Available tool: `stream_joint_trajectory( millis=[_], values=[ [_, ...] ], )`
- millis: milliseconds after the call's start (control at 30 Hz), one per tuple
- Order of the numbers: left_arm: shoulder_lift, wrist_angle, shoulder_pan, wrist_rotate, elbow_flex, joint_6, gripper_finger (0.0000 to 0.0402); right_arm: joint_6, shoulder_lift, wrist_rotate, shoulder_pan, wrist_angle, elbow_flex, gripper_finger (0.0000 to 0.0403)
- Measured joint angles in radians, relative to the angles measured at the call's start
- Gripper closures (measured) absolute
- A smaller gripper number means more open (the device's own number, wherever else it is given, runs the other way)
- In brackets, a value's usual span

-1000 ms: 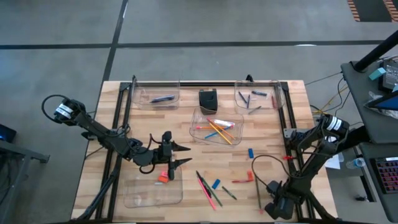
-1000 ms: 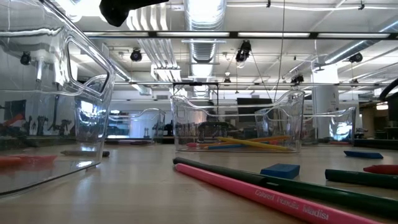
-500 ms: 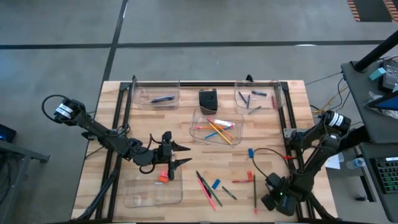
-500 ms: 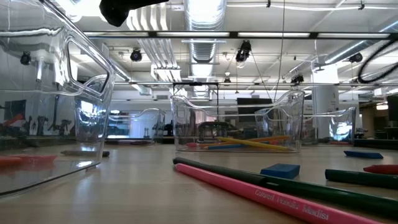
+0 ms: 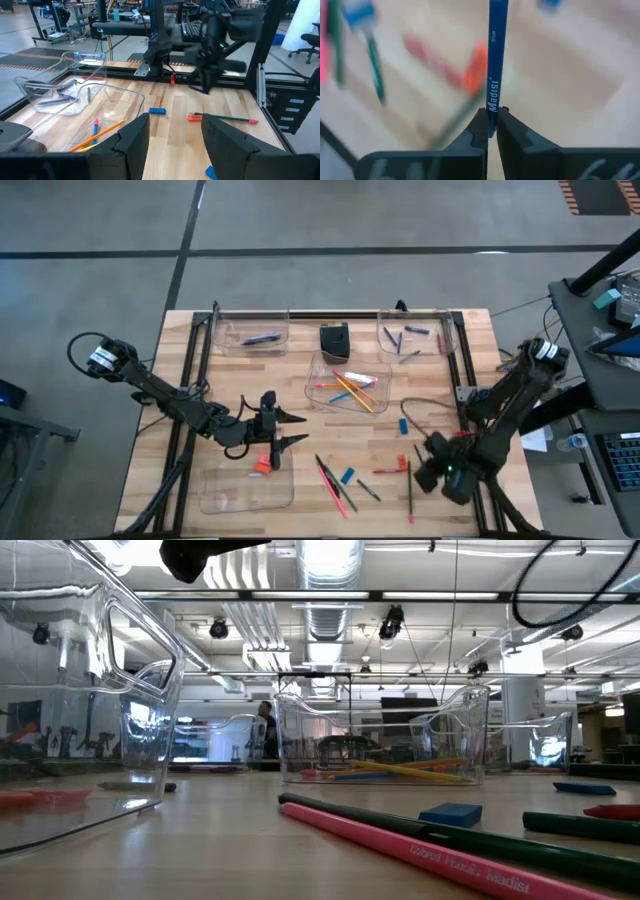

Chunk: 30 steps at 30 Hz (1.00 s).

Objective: Sort crayons/erasers/pens/pencils in bins
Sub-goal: Put the blue crayon into the top right transparent bin

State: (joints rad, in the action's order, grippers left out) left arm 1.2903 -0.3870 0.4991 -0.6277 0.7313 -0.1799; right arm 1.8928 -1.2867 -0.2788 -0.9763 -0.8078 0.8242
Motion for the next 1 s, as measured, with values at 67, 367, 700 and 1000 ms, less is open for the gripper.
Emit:
stream_joint_trajectory(
  millis=[67, 367, 700, 1000],
  values=[
    [0.000, 0.000, 0.000, 0.000, 0.000, 0.000, 0.0235, -0.041, 0.051, -0.093, 0.042, -0.056, 0.000, 0.0390],
    [0.000, -0.001, 0.000, 0.000, 0.000, -0.001, 0.0235, -0.468, 0.339, -0.384, 0.426, -0.134, 0.000, 0.0390],
    [0.000, 0.003, 0.000, 0.000, -0.001, 0.000, 0.0235, -1.037, 0.488, -0.215, 1.108, -0.104, -0.014, 0.0390],
    [0.000, 0.002, 0.000, 0.001, 0.002, 0.000, 0.0235, -1.362, 0.479, 0.129, 1.461, 0.031, -0.019, 0.0390]
  ],
)
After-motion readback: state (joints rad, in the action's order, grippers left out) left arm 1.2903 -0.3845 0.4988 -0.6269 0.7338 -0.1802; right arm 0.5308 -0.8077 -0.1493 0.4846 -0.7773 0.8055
